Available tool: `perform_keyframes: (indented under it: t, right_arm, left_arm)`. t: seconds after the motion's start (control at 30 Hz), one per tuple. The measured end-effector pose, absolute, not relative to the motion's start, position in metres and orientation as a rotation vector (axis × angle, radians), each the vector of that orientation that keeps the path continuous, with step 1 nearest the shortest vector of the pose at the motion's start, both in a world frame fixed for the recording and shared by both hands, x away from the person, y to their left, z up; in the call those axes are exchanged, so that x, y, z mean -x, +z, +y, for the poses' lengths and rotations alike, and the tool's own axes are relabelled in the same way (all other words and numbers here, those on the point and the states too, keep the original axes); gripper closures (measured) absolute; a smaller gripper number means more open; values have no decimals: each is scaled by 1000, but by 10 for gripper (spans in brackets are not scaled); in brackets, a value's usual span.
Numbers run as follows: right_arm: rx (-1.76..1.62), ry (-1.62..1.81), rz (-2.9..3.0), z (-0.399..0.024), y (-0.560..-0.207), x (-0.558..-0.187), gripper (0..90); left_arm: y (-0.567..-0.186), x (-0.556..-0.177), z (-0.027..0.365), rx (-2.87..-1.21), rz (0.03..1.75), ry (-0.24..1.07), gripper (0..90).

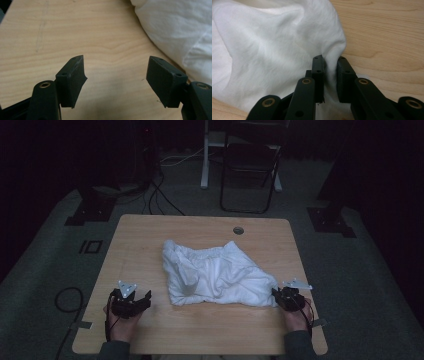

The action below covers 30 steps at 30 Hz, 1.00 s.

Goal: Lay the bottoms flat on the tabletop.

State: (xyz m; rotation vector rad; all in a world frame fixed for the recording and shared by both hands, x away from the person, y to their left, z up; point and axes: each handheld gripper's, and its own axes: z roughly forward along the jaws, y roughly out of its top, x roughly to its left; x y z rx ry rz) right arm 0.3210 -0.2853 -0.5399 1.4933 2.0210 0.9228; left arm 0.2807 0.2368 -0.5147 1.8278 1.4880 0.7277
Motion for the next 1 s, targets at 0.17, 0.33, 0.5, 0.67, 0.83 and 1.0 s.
perform_keyframes:
  t: [0.17, 0.33, 0.5, 0.67, 0.83, 1.0]
  right_arm:
    - [-1481, 913, 2022, -284, -539, -320, 792]
    - [-1482, 918, 2023, -284, -539, -320, 791]
    - [-1476, 914, 2024, -284, -540, -320, 791]
    - [-1479, 915, 2023, -284, -540, -320, 790]
    - [-1482, 922, 2022, -284, -540, -320, 790]
    - [-1481, 929, 2024, -285, -540, -320, 789]
  left_arm:
    - [-516, -270, 220, -1867, 1421, 648, 344]
    - [-515, -263, 192, -1925, 1312, 599, 353]
    - [-512, -260, 154, -1990, 1131, 512, 417]
    - [-510, -263, 120, -2042, 1006, 454, 471]
    - [-500, -270, 84, -2080, 855, 467, 482]
    - [-497, -293, 91, -2034, 953, 554, 498]
